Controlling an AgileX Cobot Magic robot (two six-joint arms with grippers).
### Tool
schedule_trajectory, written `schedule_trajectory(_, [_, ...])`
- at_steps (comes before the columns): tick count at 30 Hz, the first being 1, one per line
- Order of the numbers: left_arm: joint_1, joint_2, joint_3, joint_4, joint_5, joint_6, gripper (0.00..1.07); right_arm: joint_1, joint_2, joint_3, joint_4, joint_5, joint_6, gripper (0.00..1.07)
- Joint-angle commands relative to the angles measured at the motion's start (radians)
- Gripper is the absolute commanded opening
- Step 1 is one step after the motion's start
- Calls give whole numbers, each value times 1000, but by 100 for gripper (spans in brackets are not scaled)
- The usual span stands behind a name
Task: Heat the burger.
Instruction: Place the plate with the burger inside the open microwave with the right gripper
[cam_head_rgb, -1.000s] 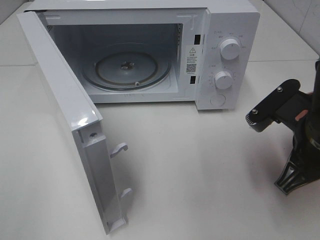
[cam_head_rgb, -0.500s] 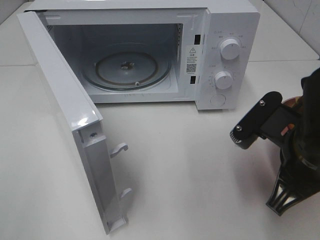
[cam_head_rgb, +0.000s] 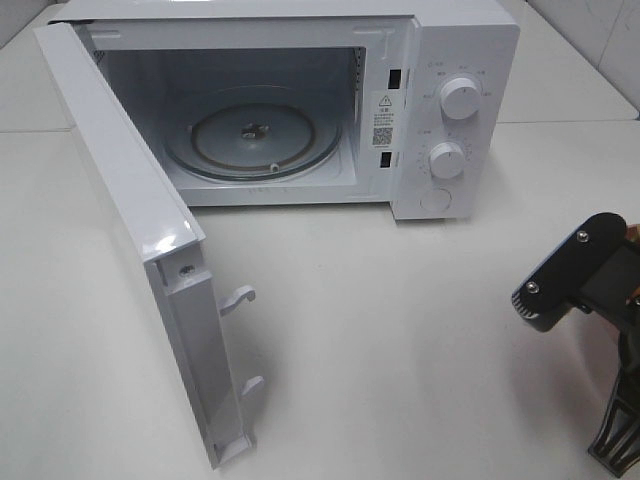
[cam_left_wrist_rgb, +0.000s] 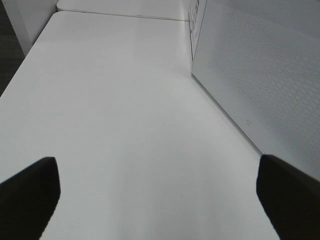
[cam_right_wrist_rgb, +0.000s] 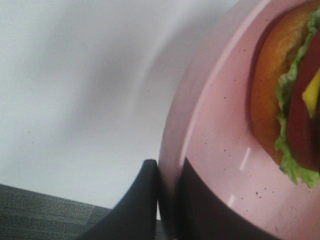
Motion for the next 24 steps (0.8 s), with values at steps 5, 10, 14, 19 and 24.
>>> schedule_trajectory(5, [-1, -13, 1, -3, -17, -13, 100, 1, -24, 4, -99, 13, -103, 0])
schedule_trajectory(10, [-1, -13, 1, -3, -17, -13, 100, 1, -27, 4, -103, -64, -210, 0])
schedule_trajectory(14, [-1, -13, 1, -3, -17, -13, 100, 1, -27, 4, -113, -128, -238, 0])
schedule_trajectory(19, [-1, -13, 1, -3, -17, -13, 100, 1, -27, 4, -146, -165, -281, 0])
schedule_trajectory(24, [-1, -13, 1, -3, -17, -13, 100, 1, -27, 4, -166, -204, -354, 1])
